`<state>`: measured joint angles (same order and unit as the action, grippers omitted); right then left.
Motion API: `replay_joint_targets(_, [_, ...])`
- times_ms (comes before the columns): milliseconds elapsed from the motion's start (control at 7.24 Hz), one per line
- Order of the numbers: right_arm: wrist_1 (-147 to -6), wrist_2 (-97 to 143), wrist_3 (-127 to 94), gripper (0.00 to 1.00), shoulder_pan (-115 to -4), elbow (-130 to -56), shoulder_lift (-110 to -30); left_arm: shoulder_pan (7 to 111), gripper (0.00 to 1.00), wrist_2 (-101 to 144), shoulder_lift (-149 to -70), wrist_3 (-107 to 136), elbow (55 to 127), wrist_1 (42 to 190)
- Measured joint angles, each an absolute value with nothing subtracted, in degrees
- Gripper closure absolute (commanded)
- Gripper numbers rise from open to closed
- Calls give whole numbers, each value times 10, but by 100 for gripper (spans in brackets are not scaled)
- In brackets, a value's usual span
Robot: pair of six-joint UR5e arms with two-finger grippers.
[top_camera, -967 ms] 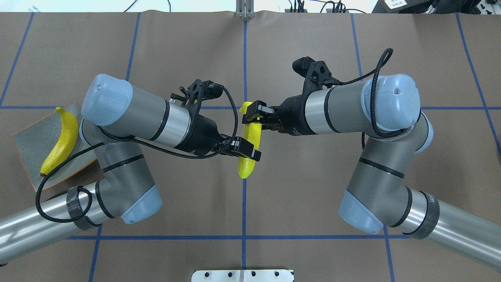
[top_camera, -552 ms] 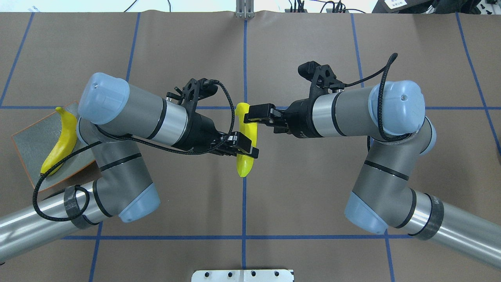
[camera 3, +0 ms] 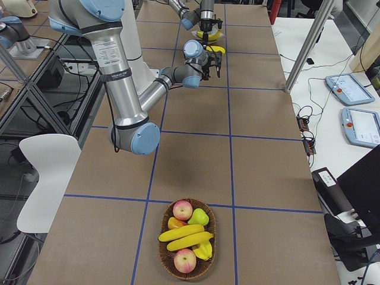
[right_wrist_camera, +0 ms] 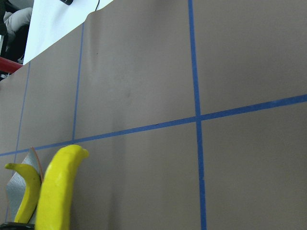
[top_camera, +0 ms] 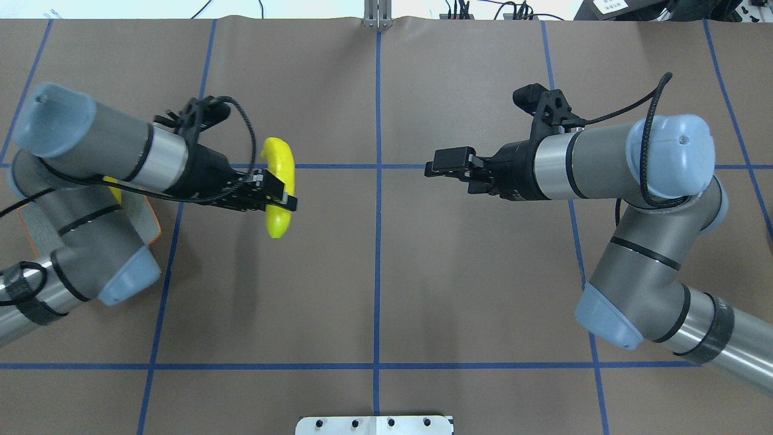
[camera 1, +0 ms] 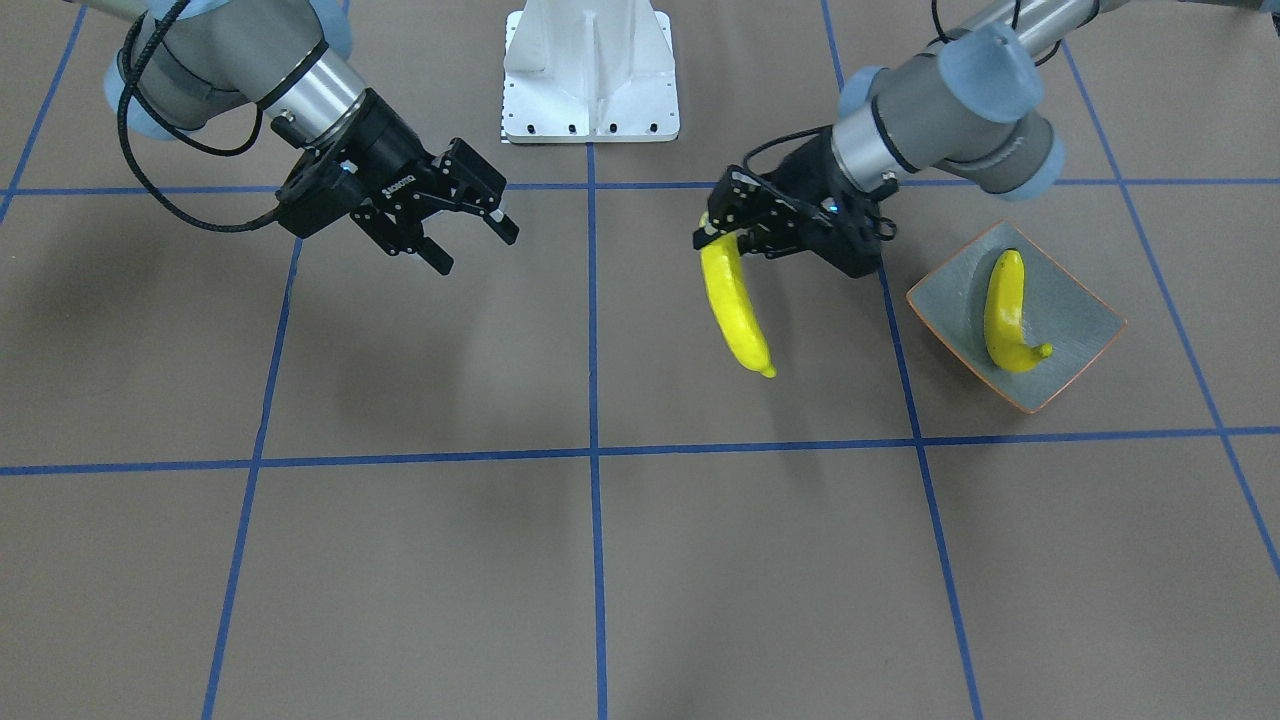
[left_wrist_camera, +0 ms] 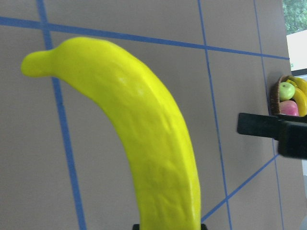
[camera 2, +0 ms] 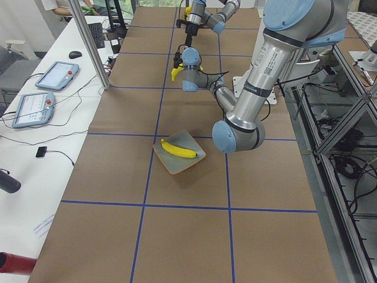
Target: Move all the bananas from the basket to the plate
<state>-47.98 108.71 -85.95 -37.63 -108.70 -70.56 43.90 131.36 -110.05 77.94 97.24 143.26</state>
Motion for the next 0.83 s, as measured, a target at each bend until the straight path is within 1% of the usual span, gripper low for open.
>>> replay_joint_targets(276, [-480,1068,-858,0,-385,-1091,-733,490,100,1321,-1016,642,974,1403])
replay_joint_targets(414, [-479,1058,-857,0,-387,-1096,-749,519,100,1319,-995,556,975,1363])
replay_joint_targets(690, [-475,1058,-809,0,-407,-1112,-785,583,100,1316,-982,411,976,1284])
replay_joint_targets(828, [-473,1069,-750,0,-427,-1120,-815,598,100,1312,-976,381,977,1266])
